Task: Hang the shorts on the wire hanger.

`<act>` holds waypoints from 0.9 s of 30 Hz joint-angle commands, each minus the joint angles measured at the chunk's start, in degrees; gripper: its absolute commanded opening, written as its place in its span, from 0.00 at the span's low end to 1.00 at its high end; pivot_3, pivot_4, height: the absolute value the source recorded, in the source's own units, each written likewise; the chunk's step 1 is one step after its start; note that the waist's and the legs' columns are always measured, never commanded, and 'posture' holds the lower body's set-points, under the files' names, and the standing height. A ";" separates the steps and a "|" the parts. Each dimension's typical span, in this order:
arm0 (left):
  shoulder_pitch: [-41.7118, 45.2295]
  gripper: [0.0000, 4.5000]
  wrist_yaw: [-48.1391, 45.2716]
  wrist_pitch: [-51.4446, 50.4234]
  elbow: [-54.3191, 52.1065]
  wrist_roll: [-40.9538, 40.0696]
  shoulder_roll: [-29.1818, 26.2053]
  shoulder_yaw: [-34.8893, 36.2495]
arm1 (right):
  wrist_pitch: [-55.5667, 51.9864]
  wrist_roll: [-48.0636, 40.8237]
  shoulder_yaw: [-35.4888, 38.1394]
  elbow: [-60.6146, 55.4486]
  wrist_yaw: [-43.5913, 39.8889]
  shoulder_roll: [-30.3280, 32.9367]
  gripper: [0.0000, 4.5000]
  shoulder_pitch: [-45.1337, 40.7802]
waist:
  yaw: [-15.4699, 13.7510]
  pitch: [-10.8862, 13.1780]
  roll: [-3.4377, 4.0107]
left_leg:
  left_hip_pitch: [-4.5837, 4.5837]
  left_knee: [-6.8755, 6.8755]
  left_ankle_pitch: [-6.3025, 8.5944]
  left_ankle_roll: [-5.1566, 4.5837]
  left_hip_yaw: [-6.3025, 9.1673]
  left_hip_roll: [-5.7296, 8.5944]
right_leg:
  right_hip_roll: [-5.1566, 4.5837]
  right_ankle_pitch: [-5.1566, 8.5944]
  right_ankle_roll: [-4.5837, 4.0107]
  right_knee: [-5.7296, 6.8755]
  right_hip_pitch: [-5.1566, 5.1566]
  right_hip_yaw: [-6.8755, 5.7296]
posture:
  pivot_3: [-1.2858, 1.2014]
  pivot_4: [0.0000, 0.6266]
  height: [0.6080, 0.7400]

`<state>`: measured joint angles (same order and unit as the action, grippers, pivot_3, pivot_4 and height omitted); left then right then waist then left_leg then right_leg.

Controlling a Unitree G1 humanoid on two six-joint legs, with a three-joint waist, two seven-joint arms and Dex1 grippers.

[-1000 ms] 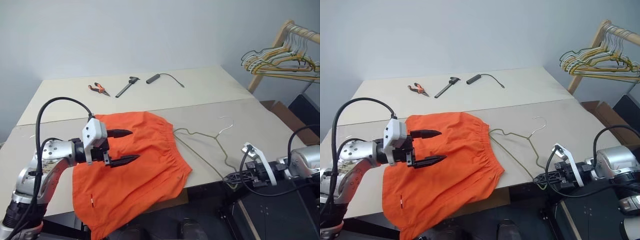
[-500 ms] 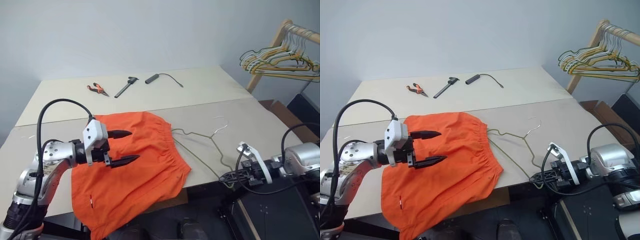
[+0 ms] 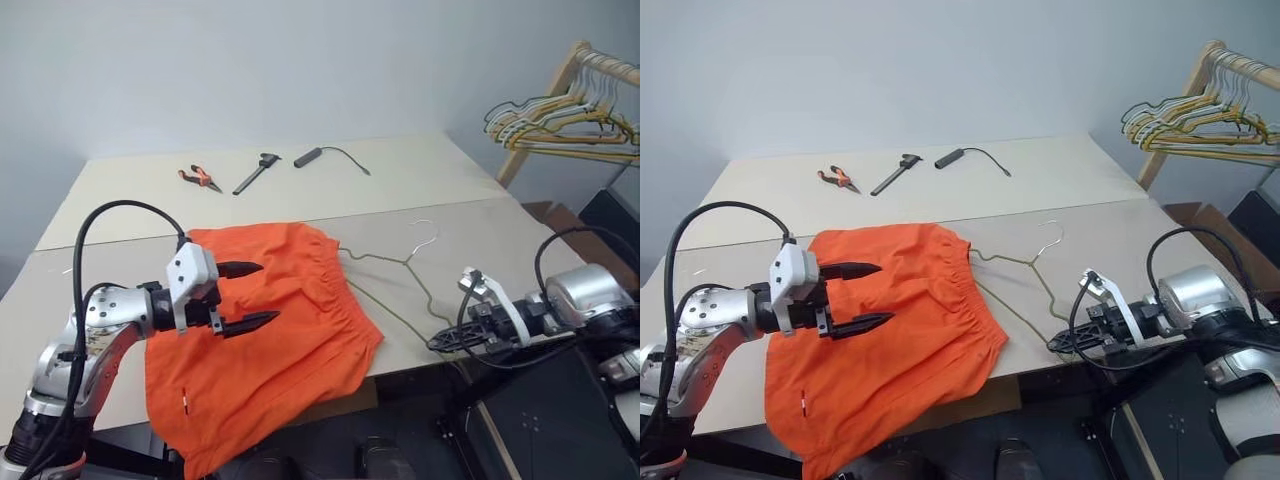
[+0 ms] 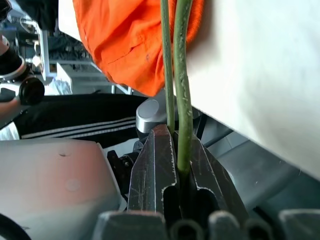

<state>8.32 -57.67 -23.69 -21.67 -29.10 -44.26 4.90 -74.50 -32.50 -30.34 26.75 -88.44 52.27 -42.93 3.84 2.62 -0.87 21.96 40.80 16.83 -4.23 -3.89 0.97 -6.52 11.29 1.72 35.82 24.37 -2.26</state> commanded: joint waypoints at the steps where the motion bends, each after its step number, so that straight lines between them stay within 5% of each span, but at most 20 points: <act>1: 1.38 1.00 0.62 1.19 -1.43 0.56 0.35 -0.31 | 4.29 2.47 -2.17 5.42 -4.04 -2.66 0.00 -5.11 | 0.06 0.00 0.00 | 0.00 0.01 0.00 0.00 0.00 0.00 | 0.00 0.00 0.00 0.01 0.01 0.00 | 0.48 0.00 1.00; 11: 0.03 1.00 2.05 0.90 -3.17 0.23 0.82 -0.38 | 14.69 6.94 -5.64 23.50 -4.06 -12.35 0.00 -12.93 | -0.05 -0.01 0.01 | 0.09 -0.01 -0.01 0.11 0.05 0.05 | -0.03 -0.02 -0.01 0.08 0.10 0.00 | 0.49 0.00 1.00; 18: -0.22 1.00 3.20 0.65 -3.61 -0.26 1.21 0.16 | 17.36 11.32 1.31 32.69 -1.59 -16.46 0.00 -16.03 | -0.32 -0.02 0.03 | 0.11 -0.01 0.05 0.52 0.10 0.06 | -0.05 -0.03 -0.02 0.15 0.13 -0.01 | 0.49 0.00 1.00; 27: 2.31 1.00 3.68 3.11 -0.61 1.33 2.34 -0.69 | 21.07 13.39 11.69 20.59 5.62 -15.52 0.00 -10.41 | -0.13 -0.03 0.05 | 0.12 -0.01 0.06 0.57 0.12 0.06 | -0.06 -0.04 -0.02 0.19 0.15 -0.01 | 0.48 0.00 1.00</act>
<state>8.59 -54.50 -22.96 -22.50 -28.91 -42.20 3.42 -55.34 -19.12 -21.61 52.30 -84.86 35.78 -53.35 3.71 2.59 -0.83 22.08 40.78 16.89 -3.66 -3.78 1.03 -6.58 11.25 1.70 36.02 24.54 -2.26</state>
